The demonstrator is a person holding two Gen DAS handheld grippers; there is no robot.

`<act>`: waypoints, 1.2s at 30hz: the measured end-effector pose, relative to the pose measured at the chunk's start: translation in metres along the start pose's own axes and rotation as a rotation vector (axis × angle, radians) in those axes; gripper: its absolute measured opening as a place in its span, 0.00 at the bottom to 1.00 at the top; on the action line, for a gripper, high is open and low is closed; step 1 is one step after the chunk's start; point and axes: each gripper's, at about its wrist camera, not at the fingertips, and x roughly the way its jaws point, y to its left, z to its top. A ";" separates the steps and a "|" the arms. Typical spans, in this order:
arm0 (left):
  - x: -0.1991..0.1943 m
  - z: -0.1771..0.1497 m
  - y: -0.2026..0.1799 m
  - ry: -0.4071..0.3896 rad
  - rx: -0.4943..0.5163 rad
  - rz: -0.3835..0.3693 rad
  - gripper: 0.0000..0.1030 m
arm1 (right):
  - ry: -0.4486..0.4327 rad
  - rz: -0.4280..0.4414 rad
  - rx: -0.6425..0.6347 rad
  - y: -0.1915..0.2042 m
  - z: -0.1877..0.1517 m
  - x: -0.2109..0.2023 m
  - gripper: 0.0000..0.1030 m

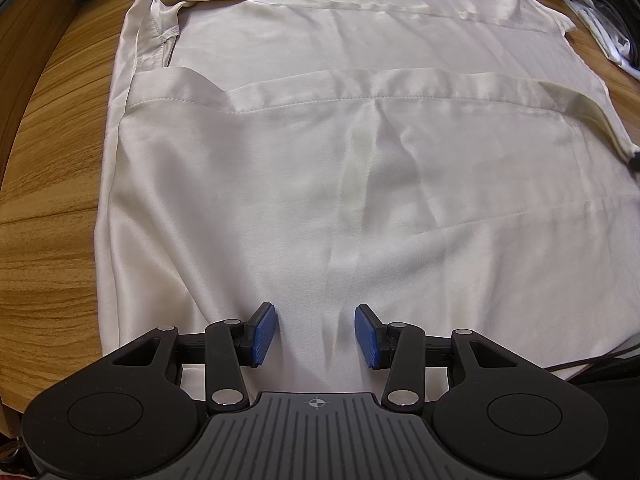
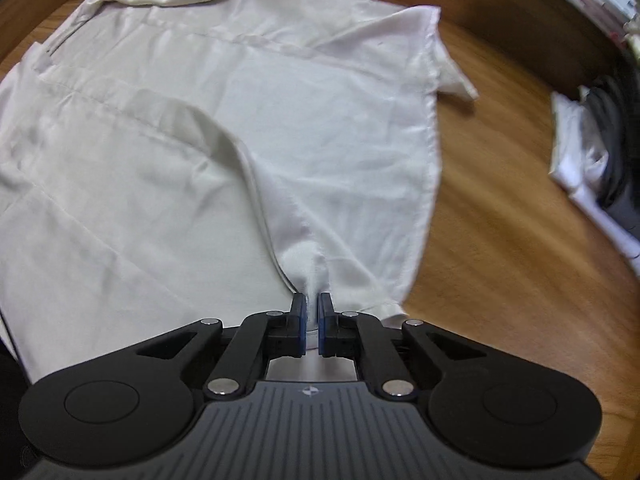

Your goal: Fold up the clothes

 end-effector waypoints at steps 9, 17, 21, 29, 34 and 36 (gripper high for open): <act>0.001 -0.001 0.002 -0.001 -0.007 0.004 0.46 | -0.067 -0.111 -0.109 -0.026 0.033 -0.004 0.07; -0.005 -0.003 0.005 -0.023 -0.043 0.007 0.43 | -0.102 -0.172 -0.017 -0.057 0.046 -0.012 0.10; -0.027 -0.004 0.012 -0.088 -0.082 0.016 0.42 | -0.079 -0.126 0.081 -0.063 0.027 -0.020 0.12; -0.056 -0.004 0.040 -0.152 -0.172 0.100 0.42 | -0.026 -0.045 0.189 -0.041 -0.010 -0.020 0.18; -0.064 -0.012 0.068 -0.144 -0.221 0.155 0.42 | -0.029 0.021 0.187 -0.020 -0.015 -0.027 0.18; -0.066 -0.017 0.079 -0.139 -0.230 0.176 0.42 | -0.032 0.044 0.174 -0.008 -0.015 -0.030 0.18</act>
